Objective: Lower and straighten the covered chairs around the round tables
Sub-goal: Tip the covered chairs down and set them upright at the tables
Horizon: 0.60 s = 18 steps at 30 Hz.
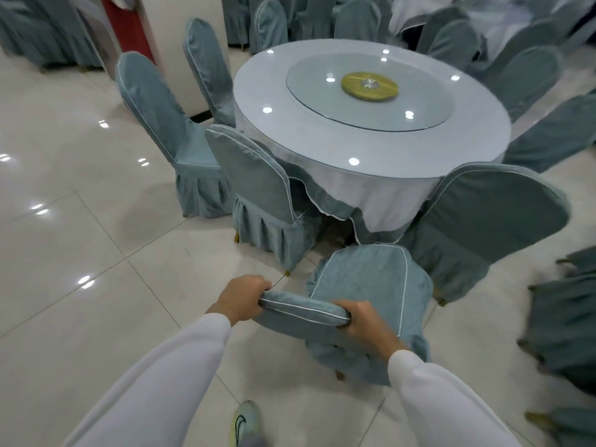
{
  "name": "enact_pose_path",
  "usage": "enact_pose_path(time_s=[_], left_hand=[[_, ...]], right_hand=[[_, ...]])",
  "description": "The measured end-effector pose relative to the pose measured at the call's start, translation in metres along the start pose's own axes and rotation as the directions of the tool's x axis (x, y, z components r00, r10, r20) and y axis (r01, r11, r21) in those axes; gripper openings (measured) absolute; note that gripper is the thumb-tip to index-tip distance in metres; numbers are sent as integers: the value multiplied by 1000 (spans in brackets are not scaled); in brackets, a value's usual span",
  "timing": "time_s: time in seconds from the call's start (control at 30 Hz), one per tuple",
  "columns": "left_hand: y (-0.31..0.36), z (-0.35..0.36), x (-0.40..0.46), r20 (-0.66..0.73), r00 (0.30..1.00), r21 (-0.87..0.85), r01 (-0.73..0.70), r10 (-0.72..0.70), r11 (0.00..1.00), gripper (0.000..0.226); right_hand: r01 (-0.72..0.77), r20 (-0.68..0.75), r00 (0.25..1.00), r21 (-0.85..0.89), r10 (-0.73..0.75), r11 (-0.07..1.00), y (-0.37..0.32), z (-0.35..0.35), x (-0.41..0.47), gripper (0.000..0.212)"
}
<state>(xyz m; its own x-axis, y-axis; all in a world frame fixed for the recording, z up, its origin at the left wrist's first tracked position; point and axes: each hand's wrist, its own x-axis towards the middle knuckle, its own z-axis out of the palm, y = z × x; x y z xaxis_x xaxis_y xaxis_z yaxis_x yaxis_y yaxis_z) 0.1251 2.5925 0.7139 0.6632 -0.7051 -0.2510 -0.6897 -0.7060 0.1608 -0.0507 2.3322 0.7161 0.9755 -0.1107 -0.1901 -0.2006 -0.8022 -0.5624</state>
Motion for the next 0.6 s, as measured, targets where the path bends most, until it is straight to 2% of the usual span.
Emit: enact_pose_path(time_s=[0.1, 0.2, 0.27, 0.47, 0.6], left_hand=[[47, -8, -4, -38, 999, 15, -18, 19, 1000, 15], [95, -18, -6, -92, 993, 67, -69, 75, 995, 17], [123, -23, -8, -109, 991, 83, -69, 77, 994, 20], [187, -46, 3, -149, 980, 145, -112, 133, 983, 19], [222, -50, 14, -142, 971, 173, -165, 190, 971, 17]], right_hand=[[-16, 37, 999, -129, 21, 992, 28, -24, -30, 42], [-18, -14, 1000, -357, 14, 934, 55, -52, -55, 42], [-64, -32, 998, -385, 56, 921, 68, -68, -70, 37], [-249, -92, 967, -175, 236, 952, 112, -109, -86, 24], [-315, -92, 946, -22, 311, 949, 143, -114, -93, 15]])
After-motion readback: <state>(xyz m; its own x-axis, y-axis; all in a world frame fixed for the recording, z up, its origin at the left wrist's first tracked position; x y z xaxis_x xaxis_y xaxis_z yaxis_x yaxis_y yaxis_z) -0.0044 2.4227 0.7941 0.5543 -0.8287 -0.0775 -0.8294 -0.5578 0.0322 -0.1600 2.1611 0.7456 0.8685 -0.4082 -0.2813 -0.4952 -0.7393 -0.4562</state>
